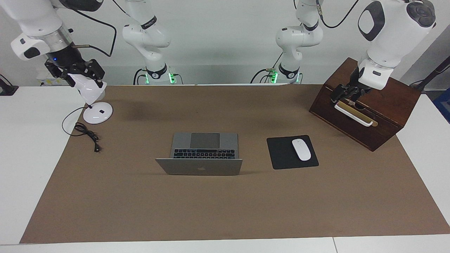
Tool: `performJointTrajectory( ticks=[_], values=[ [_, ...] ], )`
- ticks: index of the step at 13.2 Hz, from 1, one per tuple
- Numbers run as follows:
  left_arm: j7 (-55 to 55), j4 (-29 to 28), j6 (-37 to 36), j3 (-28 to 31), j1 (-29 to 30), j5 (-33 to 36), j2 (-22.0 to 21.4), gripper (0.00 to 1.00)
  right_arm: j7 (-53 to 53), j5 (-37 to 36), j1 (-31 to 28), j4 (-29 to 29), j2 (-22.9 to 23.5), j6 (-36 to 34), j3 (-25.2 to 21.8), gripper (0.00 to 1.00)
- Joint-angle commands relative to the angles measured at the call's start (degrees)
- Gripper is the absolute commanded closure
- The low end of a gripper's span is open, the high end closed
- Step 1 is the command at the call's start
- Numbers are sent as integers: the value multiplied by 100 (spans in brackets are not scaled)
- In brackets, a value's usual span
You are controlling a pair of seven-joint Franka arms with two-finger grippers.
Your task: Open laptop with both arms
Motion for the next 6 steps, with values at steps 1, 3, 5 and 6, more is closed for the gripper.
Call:
performJointTrajectory(
  ticks=[1,3,5,6],
  values=[
    [222,125,-16,-4,55,116,79,0,74,110,-148,-166,-147,59,116,0],
    [223,124,99,-22,46,116,79,0,74,101,-148,-166,-147,59,108,0],
    [223,124,108,-4,46,116,87,0,74,101,-148,-166,-147,59,116,0],
    [232,133,117,-4,46,116,87,0,74,101,-148,-166,-147,59,116,0]
  ],
)
